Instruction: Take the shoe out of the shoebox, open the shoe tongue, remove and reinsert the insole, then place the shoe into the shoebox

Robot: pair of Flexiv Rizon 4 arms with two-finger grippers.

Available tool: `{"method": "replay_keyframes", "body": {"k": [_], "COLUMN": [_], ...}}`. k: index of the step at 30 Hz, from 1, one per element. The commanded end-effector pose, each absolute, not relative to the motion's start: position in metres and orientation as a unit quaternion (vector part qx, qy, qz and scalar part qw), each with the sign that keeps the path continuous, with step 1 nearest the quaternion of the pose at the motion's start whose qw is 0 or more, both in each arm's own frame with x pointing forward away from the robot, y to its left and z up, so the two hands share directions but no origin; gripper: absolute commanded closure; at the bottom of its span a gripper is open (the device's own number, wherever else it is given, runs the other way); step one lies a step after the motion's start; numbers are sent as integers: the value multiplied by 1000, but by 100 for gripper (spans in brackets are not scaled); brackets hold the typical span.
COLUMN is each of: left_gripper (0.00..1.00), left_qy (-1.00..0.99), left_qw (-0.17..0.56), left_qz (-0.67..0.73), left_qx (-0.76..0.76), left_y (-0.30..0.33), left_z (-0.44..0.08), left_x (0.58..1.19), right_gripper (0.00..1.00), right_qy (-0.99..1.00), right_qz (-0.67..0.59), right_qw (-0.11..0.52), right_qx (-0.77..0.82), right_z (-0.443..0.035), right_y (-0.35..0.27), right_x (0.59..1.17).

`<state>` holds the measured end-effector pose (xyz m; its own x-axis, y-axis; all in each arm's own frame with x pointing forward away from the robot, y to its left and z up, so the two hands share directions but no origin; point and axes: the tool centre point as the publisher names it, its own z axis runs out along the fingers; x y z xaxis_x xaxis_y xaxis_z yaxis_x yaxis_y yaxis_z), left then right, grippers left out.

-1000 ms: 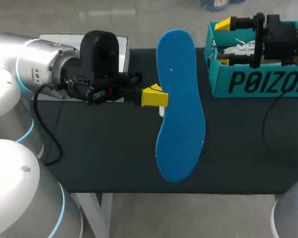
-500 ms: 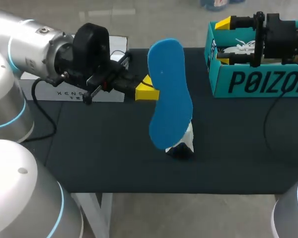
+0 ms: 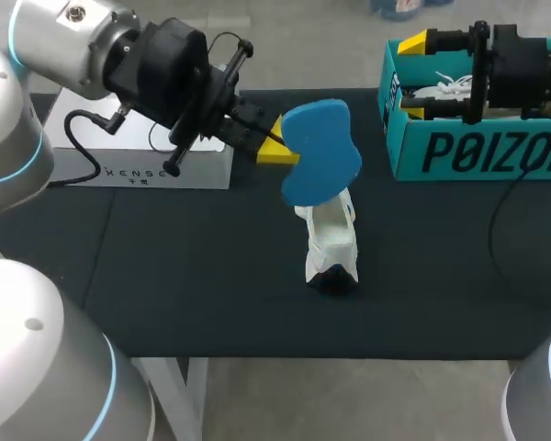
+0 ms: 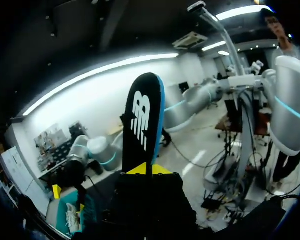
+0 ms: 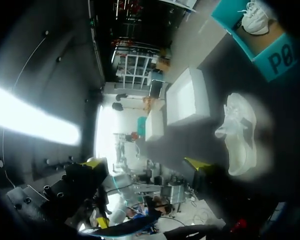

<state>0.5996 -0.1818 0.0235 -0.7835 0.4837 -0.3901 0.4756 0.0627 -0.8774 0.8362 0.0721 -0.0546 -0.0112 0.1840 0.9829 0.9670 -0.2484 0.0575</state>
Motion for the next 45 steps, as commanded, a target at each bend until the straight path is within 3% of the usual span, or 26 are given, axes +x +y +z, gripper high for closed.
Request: {"method": "replay_keyframes", "body": {"k": [1, 5, 15, 28, 45], "left_gripper": [100, 100, 100, 100, 100], "left_qy": [-726, -652, -518, -477, -601], "left_qw": [-77, -224, -364, -416, -402], "left_qz": [572, 459, 282, 217, 309], "left_qx": [-373, -560, -721, -743, -618], "left_y": [-182, -184, -187, -192, -219], "left_z": [26, 9, -9, -12, -44], "left_x": [601, 625, 668, 702, 733], "right_gripper": [0, 0, 0, 0, 0], "right_qy": [-484, -484, -482, -479, -486], "right_qz": [-520, -520, -525, -527, -537], "right_qw": [375, 375, 367, 362, 353], "right_qx": [-595, -595, -598, -601, -593], "right_z": [-55, -55, -57, -64, -47], "right_y": [74, 74, 75, 94, 102], "right_x": [838, 838, 835, 828, 829]}}
